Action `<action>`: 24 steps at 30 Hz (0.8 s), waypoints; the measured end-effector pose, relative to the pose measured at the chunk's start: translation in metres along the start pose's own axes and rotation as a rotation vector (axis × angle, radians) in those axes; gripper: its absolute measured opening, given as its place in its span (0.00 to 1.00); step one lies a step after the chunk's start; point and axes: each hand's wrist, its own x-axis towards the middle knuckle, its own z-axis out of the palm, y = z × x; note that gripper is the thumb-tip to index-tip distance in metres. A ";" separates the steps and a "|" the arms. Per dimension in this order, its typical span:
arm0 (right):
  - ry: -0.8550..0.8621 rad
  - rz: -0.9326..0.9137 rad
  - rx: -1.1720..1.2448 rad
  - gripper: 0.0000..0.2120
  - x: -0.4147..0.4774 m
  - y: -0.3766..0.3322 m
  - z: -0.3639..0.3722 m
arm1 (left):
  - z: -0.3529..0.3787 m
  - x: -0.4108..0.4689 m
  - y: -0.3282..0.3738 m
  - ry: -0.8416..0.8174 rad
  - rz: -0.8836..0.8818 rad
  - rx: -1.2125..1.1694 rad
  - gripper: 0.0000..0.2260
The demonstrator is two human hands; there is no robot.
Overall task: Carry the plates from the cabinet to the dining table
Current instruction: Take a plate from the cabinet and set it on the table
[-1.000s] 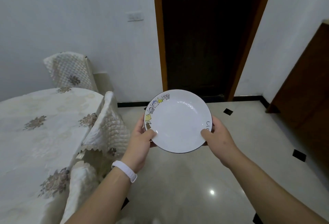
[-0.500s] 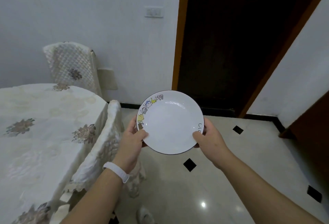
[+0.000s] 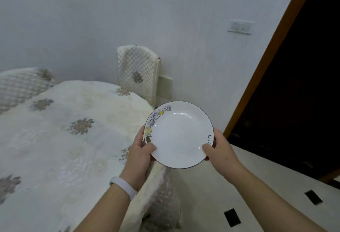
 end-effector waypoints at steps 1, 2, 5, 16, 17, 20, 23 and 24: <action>-0.038 -0.007 -0.005 0.24 0.011 -0.002 0.006 | -0.004 0.004 0.004 0.036 0.006 0.009 0.30; -0.070 -0.014 -0.007 0.25 0.023 -0.003 0.012 | -0.008 0.008 0.007 0.072 0.005 0.017 0.30; -0.168 -0.022 0.036 0.26 0.055 -0.007 0.031 | -0.019 0.015 0.012 0.181 -0.010 0.020 0.29; -0.649 -0.134 -0.058 0.18 0.184 -0.018 0.093 | -0.037 0.050 0.023 0.668 0.032 0.072 0.30; -0.693 -0.139 -0.066 0.18 0.197 -0.019 0.094 | -0.033 0.055 0.023 0.713 0.034 0.073 0.30; -0.816 -0.162 -0.065 0.18 0.230 -0.023 0.098 | -0.012 0.067 0.027 0.830 0.058 0.067 0.30; -0.920 -0.195 -0.064 0.17 0.247 -0.037 0.104 | 0.003 0.069 0.029 0.946 0.084 0.057 0.30; -0.958 -0.205 -0.065 0.17 0.250 -0.042 0.107 | 0.006 0.068 0.029 0.979 0.091 0.054 0.30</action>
